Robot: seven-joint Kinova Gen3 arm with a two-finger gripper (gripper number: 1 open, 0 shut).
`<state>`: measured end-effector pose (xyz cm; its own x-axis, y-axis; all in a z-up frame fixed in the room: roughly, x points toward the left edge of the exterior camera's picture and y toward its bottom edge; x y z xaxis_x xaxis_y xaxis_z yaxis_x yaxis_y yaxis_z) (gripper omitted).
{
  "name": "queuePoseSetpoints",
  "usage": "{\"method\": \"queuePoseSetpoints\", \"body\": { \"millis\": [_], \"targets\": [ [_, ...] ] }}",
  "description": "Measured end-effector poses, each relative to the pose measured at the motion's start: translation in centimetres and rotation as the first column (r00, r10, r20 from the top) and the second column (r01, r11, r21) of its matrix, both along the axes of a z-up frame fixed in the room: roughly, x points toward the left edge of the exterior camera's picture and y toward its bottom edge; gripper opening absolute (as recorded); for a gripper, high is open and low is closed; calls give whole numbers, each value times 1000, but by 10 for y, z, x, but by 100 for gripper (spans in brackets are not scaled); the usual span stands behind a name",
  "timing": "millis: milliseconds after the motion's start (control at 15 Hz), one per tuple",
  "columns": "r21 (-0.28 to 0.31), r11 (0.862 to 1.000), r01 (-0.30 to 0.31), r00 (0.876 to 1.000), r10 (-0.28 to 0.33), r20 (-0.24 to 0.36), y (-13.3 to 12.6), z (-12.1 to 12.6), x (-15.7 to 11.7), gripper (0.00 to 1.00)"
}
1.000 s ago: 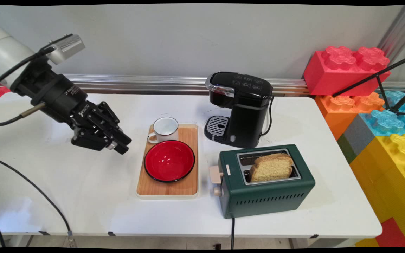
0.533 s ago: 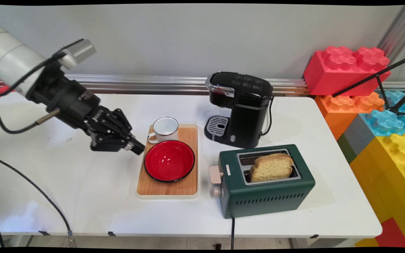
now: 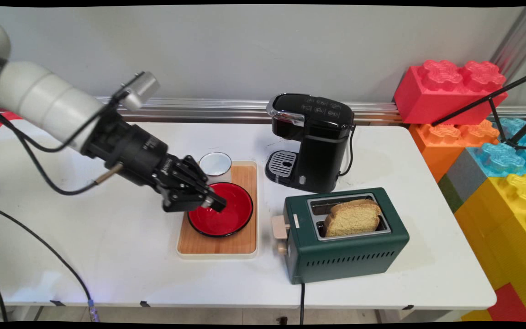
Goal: Press the toaster switch
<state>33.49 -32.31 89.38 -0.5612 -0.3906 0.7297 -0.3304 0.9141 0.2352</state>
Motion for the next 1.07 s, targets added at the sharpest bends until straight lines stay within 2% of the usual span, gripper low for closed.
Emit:
{"method": "queuePoseSetpoints", "body": {
  "millis": [533, 1067],
  "targets": [
    [-38, 999, -26, 999, 25, -36, -7, -39, -41, 0],
    [-49, 998, -42, 998, 39, -53, -13, -67, -66, 0]
  ]
}}
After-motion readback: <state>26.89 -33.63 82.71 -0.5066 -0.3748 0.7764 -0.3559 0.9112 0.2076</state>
